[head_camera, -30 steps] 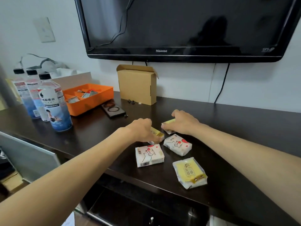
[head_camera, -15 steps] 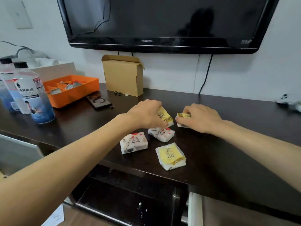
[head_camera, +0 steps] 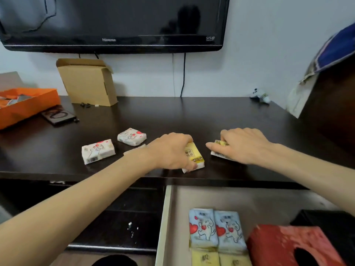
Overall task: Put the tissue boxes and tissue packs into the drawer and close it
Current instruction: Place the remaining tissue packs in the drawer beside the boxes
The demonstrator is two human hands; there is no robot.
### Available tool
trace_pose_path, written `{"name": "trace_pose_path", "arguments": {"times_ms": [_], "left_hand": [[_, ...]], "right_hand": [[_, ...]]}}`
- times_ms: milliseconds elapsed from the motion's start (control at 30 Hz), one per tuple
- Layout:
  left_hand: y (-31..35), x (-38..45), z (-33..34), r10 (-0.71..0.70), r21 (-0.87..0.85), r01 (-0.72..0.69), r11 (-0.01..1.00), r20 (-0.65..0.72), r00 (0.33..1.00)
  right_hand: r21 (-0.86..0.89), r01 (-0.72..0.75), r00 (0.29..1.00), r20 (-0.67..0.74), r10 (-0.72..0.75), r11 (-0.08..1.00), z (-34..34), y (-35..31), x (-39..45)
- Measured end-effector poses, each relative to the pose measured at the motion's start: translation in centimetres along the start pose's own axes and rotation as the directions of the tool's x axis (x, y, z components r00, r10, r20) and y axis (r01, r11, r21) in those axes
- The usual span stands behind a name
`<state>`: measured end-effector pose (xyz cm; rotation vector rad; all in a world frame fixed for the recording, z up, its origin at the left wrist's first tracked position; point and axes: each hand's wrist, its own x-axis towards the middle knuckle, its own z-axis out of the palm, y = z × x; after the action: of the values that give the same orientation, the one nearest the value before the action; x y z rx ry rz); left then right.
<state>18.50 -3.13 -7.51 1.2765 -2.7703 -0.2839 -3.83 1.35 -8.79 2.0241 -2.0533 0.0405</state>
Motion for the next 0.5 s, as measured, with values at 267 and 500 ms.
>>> {"name": "trace_pose_path", "arguments": {"times_ms": [267, 500], "left_hand": [[2.4, -0.2, 1.3, 0.024, -0.014, -0.025, 1.000, -0.067, 0.997], [2.5, -0.9, 2.3, 0.007, -0.008, -0.008, 1.000, -0.086, 0.996]], "right_hand": [[0.092, -0.008, 0.999, -0.038, 0.011, 0.996, -0.4, 2.7, -2.4], [0.465, 0.248, 0.928, 0.138, -0.346, 0.850, -0.9, 5.1, -4.6]]}}
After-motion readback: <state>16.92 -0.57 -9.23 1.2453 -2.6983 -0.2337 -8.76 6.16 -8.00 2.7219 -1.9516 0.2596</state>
